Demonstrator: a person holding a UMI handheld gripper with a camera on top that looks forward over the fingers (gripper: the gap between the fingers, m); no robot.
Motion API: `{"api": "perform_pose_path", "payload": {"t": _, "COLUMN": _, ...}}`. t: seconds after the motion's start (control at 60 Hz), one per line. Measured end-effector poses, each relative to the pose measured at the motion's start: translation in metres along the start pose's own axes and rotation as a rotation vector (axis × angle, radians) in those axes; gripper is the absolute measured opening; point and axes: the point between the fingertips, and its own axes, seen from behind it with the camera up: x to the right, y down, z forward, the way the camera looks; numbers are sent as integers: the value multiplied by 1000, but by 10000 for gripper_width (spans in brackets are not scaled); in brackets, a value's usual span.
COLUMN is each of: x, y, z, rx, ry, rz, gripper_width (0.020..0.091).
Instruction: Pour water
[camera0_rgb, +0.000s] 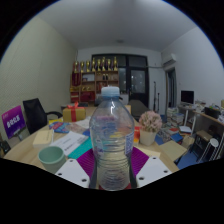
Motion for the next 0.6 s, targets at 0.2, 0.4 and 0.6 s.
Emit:
{"api": "perform_pose_path", "payload": {"t": 0.2, "x": 4, "y": 41, "z": 10, "rx": -48, "ry": 13, "rz": -5, "gripper_width": 473}}
{"api": "perform_pose_path", "payload": {"t": 0.4, "x": 8, "y": 46, "z": 4, "rx": -62, "ry": 7, "rz": 56, "gripper_width": 534}}
{"api": "perform_pose_path", "payload": {"t": 0.6, "x": 19, "y": 55, "z": -30, "rx": -171, "ry": 98, "rz": 115, "gripper_width": 855}}
